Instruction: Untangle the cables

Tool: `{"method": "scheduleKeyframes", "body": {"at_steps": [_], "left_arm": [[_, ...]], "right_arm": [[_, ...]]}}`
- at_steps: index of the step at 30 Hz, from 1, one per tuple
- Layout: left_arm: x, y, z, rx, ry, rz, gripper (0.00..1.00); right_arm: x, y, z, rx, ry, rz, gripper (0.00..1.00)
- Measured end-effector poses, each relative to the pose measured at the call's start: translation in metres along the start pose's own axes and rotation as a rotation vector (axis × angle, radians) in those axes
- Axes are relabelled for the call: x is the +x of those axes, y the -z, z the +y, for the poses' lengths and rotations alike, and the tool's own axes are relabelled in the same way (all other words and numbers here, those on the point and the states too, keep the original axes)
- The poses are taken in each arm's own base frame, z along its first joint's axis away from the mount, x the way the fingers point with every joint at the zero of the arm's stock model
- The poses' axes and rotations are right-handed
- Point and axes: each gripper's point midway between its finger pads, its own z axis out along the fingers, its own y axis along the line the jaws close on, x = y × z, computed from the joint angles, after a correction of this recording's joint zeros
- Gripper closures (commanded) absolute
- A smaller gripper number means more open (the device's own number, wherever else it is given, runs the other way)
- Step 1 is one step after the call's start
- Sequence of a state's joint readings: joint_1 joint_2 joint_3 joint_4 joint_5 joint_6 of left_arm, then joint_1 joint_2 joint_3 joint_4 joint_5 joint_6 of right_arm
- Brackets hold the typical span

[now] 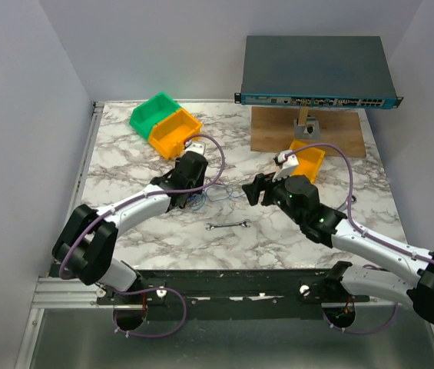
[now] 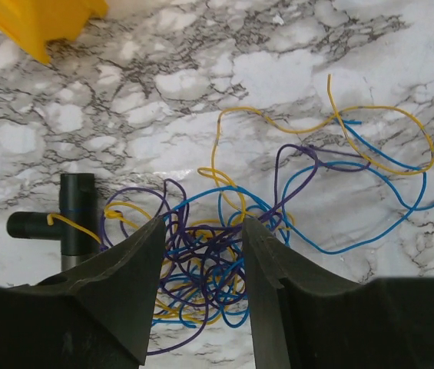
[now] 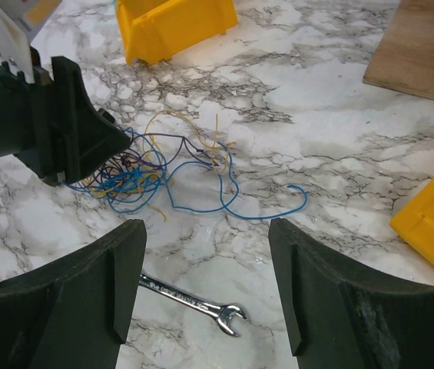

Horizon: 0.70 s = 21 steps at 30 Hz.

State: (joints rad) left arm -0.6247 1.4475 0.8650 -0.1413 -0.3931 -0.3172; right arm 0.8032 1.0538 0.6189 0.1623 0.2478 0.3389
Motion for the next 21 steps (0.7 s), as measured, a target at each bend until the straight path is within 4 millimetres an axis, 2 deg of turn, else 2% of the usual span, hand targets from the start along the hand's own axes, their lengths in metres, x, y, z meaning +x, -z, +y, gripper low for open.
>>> {"method": "scheduleKeyframes", "body": {"at_steps": [3,6,8,10,11,13,16,18,21], "left_arm": [[0.013,-0.007,-0.004,0.027,-0.001,0.08,0.53],[0.025,-0.017,0.0,0.038,0.024,0.162,0.55],[0.032,-0.023,0.003,0.046,0.048,0.209,0.68],[0.04,-0.029,0.005,0.068,0.078,0.259,0.96],[0.043,-0.031,0.006,0.08,0.095,0.277,1.0],[0.046,-0.031,0.005,0.11,0.111,0.298,1.0],[0.045,-0.027,-0.01,0.204,0.126,0.296,1.0],[0.043,-0.018,-0.021,0.288,0.136,0.267,1.0],[0.039,0.008,-0.037,0.433,0.15,0.189,1.0]], "right_arm": [[-0.002,0.001,0.0,-0.002,-0.001,-0.005,0.27],[-0.003,0.002,0.0,-0.003,-0.002,-0.008,0.27],[-0.003,0.002,0.001,-0.003,-0.002,-0.008,0.27],[-0.003,0.002,0.001,-0.003,-0.002,-0.008,0.27],[-0.002,0.001,0.001,-0.003,-0.002,-0.007,0.27],[0.0,0.0,0.001,-0.006,-0.001,0.0,0.27],[0.008,-0.003,0.003,-0.017,0.004,0.028,0.27],[0.015,-0.005,0.006,-0.038,0.008,0.053,0.27],[0.026,-0.007,0.017,-0.105,0.015,0.094,0.26]]}}
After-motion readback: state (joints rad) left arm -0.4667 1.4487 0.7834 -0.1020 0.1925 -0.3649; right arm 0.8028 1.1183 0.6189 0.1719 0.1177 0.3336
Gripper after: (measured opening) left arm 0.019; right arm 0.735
